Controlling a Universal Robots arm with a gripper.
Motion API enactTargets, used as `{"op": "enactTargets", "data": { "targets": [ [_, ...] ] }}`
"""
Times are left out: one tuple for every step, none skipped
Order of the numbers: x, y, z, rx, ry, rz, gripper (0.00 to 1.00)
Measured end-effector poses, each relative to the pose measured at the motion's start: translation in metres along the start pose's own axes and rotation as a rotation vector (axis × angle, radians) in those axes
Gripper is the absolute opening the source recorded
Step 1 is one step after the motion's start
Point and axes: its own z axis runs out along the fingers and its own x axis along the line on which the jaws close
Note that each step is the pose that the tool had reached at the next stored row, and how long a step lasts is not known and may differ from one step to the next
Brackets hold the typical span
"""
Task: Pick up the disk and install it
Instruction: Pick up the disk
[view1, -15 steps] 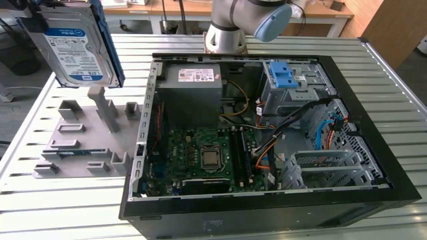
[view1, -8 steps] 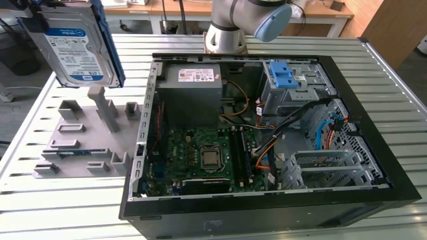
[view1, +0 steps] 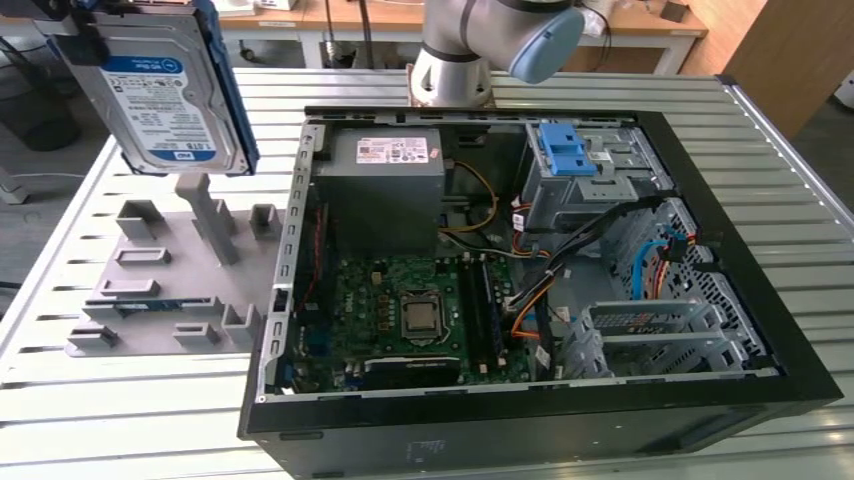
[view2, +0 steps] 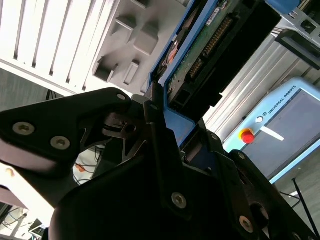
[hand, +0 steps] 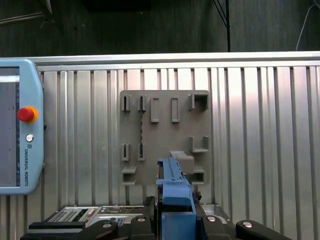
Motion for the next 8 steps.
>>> {"op": "enactTargets", "data": {
  "targets": [
    [-0.0001, -0.0025, -0.0001, 0.0, 0.0, 0.0, 0.36],
    [-0.0001, -0.0043, -0.0001, 0.0, 0.0, 0.0, 0.36],
    [-0.0001, -0.0058, -0.0001, 0.0, 0.0, 0.0, 0.36],
    [-0.0001, -0.0067, -0.0001, 0.0001, -0.0001, 0.0, 0.36],
    [-0.0001, -0.0081, -0.0002, 0.0, 0.0, 0.0, 0.36],
    [-0.0002, -0.0096, -0.0003, -0.0001, 0.0001, 0.0, 0.36],
    [-0.0002, -0.0106, -0.0003, -0.0001, 0.0, 0.0, 0.36],
    [-0.0002, -0.0111, -0.0003, 0.0, 0.0, 0.0, 0.36]
  ]
}}
